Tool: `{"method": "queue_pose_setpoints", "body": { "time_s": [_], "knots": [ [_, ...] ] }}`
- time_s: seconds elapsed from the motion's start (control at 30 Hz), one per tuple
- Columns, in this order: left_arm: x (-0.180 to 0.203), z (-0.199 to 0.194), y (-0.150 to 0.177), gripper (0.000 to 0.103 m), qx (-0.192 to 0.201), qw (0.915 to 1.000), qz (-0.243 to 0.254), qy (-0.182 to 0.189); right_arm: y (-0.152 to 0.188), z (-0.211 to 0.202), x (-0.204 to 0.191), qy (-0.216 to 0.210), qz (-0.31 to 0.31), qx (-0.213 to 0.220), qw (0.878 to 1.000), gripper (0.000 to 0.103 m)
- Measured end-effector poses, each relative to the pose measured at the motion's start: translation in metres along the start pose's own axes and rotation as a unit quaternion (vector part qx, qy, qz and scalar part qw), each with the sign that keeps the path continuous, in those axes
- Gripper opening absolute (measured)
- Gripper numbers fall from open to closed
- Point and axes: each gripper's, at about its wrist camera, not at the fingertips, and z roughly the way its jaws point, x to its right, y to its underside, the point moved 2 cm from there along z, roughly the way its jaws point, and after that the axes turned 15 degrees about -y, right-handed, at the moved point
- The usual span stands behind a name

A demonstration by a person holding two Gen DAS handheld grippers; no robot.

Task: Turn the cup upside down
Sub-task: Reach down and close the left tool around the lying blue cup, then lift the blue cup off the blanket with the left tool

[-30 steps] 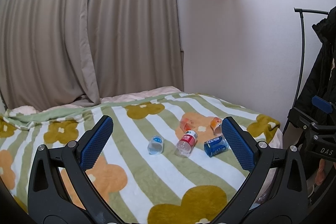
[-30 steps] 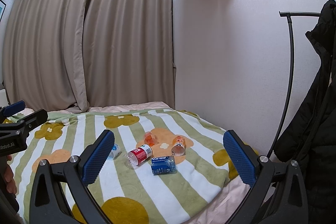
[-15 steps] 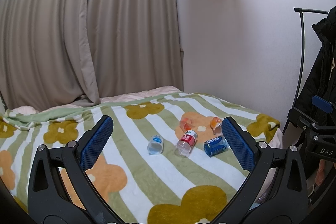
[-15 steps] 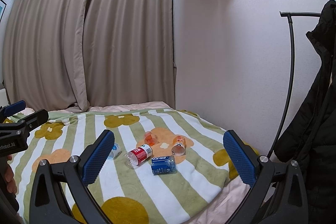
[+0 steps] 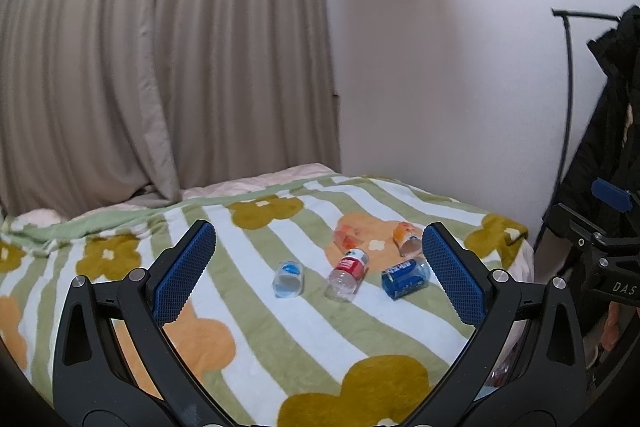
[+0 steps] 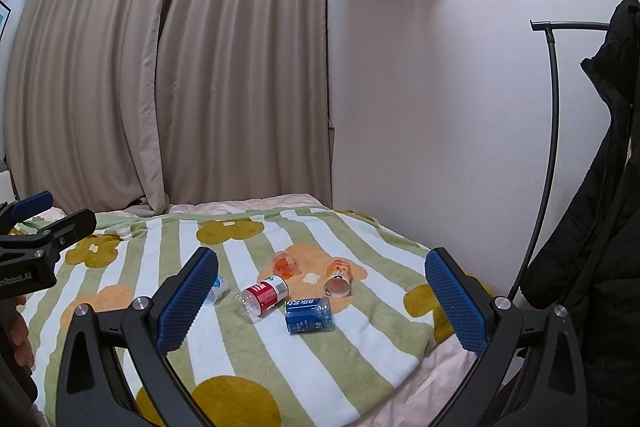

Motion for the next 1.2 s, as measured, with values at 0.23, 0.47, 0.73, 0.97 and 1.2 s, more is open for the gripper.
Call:
{"method": "queue_pose_setpoints", "body": {
  "time_s": [0.23, 0.47, 0.73, 0.97, 1.2],
  "knots": [
    [0.094, 0.095, -0.018, 0.103, 0.001, 0.9670, 0.217, 0.134, 0.008, 0.002, 0.020, 0.022, 0.002, -0.013, 1.000, 0.103],
    [0.234, 0.210, 0.061, 0.103, -0.114, 0.8389, 0.462, 0.264, 0.027, 0.013, 0.065, 0.060, 0.029, -0.036, 0.997, 0.103],
    [0.281, 0.289, 0.143, 0.094, -0.234, 0.7590, 0.528, 0.301, 0.056, 0.033, 0.107, 0.087, 0.061, -0.071, 0.992, 0.103],
    [0.283, 0.322, 0.158, 0.058, -0.304, 0.7437, 0.509, 0.308, 0.071, 0.051, 0.121, 0.076, 0.076, -0.085, 0.991, 0.103],
    [0.261, 0.314, 0.139, 0.058, -0.335, 0.7636, 0.471, 0.287, 0.071, 0.059, 0.114, 0.059, 0.076, -0.085, 0.992, 0.103]
  ]
}}
